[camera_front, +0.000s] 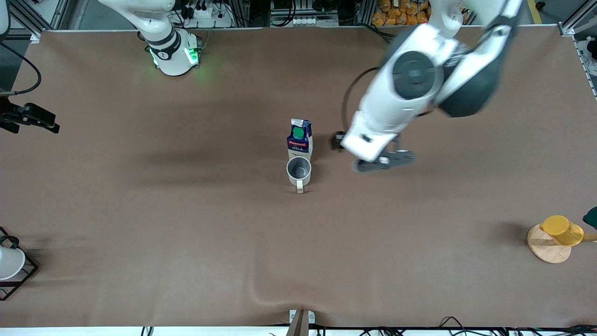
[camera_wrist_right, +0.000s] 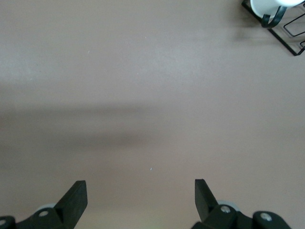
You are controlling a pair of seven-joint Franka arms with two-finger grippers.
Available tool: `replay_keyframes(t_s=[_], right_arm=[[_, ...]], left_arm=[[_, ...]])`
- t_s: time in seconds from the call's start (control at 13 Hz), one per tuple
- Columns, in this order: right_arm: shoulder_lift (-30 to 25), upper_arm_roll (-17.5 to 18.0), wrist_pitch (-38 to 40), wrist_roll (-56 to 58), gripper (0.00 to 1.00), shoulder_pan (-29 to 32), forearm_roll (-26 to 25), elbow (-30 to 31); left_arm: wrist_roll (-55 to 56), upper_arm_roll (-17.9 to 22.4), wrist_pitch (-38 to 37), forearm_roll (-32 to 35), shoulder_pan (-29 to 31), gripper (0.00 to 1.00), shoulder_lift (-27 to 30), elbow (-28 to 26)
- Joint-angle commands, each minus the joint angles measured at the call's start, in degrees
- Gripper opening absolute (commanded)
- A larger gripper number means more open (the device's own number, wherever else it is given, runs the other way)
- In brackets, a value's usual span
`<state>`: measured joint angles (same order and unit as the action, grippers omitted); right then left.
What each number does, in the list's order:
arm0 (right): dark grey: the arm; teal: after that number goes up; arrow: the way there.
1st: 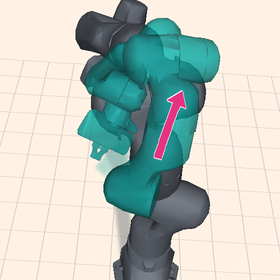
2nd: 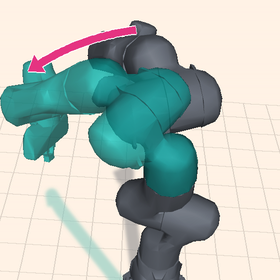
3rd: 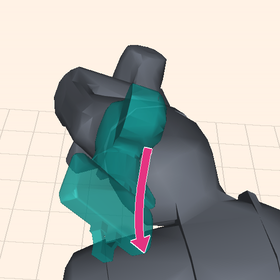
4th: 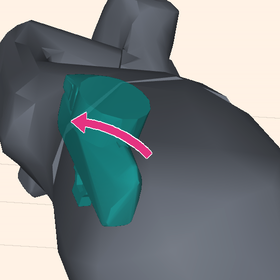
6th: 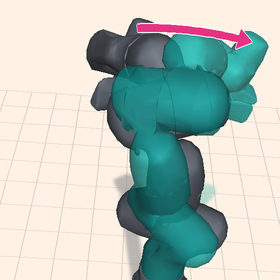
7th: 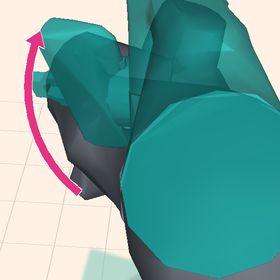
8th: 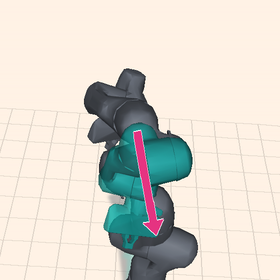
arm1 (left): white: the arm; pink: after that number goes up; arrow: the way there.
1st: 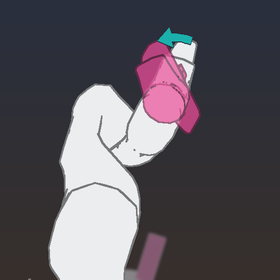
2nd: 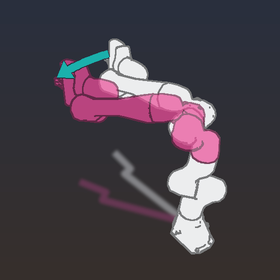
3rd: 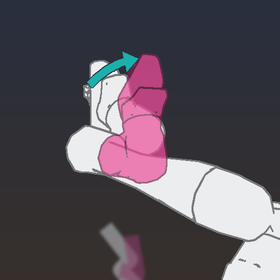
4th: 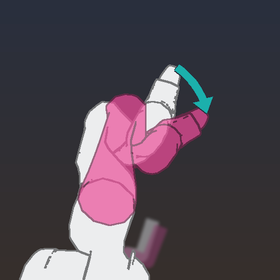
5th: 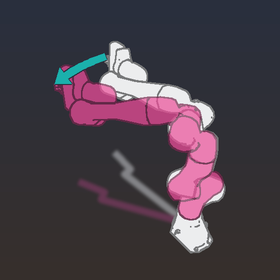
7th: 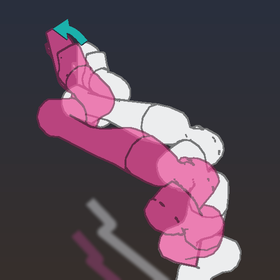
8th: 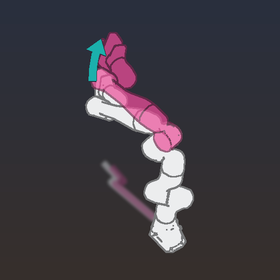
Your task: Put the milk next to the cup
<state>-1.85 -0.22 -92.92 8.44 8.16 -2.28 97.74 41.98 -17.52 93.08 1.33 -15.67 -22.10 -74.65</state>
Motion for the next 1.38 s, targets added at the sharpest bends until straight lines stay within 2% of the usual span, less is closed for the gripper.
replay_keyframes(t_s=[0.0,0.15,0.31,0.46,0.54,0.85,1.08,1.31], right_arm=[[-0.87,0.57,1.07,-1.05,1.00,0.28,-0.62,-0.01],[-0.79,0.57,0.98,-1.05,1.00,0.28,-0.53,-0.01],[-0.61,0.48,0.98,-1.05,1.00,0.37,-0.35,-0.01],[-0.52,0.48,1.07,-1.05,1.00,0.37,-0.35,0.08],[-0.43,0.48,0.98,-1.05,1.00,0.37,-0.35,0.08],[-0.43,0.48,0.98,-1.05,1.00,0.37,-0.35,0.08],[-0.43,0.40,0.90,-1.05,1.00,0.46,-0.35,0.17],[-0.35,0.40,0.89,-1.05,1.00,0.45,-0.35,0.25]], left_arm=[[-7.24,-0.76,-0.45,2.53,4.67,1.00,7.32,-5.67],[-15.73,-0.93,-0.27,2.62,9.76,1.00,10.40,-8.05],[-27.69,-0.85,-0.36,2.45,14.50,1.00,11.90,-8.06],[-33.07,-0.76,-0.45,2.18,17.42,1.00,12.70,-7.80],[-36.84,0.20,-0.45,2.01,17.69,1.00,13.14,-7.62],[-46.60,8.11,-2.81,-1.06,17.43,1.00,15.94,-7.88],[-49.71,9.86,-5.98,-2.03,17.61,1.00,17.27,-7.88],[-49.19,11.63,-8.97,-4.32,17.60,1.00,22.00,-9.99]])
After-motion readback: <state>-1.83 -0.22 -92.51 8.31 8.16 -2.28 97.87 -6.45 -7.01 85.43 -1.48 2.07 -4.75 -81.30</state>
